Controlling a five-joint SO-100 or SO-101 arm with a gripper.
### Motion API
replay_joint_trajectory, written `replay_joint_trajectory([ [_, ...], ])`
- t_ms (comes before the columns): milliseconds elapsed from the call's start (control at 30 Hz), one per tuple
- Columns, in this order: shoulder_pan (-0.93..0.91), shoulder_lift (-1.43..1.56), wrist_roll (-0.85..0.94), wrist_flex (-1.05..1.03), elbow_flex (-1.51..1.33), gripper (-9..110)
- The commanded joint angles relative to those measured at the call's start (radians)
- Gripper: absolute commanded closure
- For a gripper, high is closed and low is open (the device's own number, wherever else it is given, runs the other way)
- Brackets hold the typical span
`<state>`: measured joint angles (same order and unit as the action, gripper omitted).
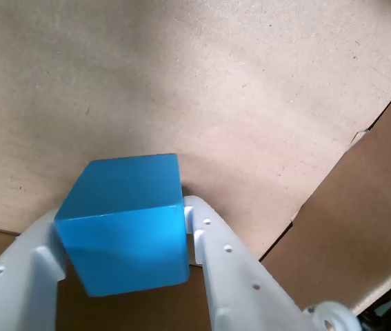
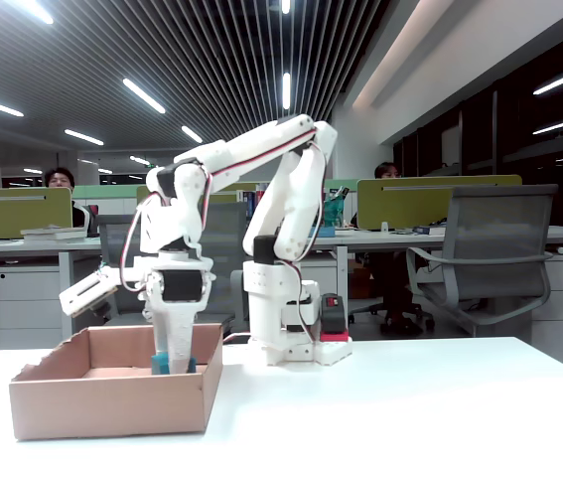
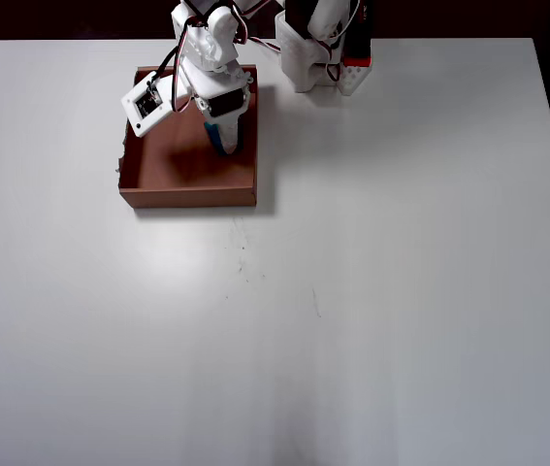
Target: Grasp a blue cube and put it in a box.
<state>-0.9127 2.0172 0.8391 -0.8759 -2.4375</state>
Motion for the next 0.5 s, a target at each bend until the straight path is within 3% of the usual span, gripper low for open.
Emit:
replay_joint_trajectory([
  [0, -0.002, 0.046, 0.009, -0.011, 0.003, 75],
  [267, 0.000, 0.048, 0.009, -0.009, 0.011, 63],
  [467, 0.005, 0.064, 0.009, 0.003, 0.023, 62],
])
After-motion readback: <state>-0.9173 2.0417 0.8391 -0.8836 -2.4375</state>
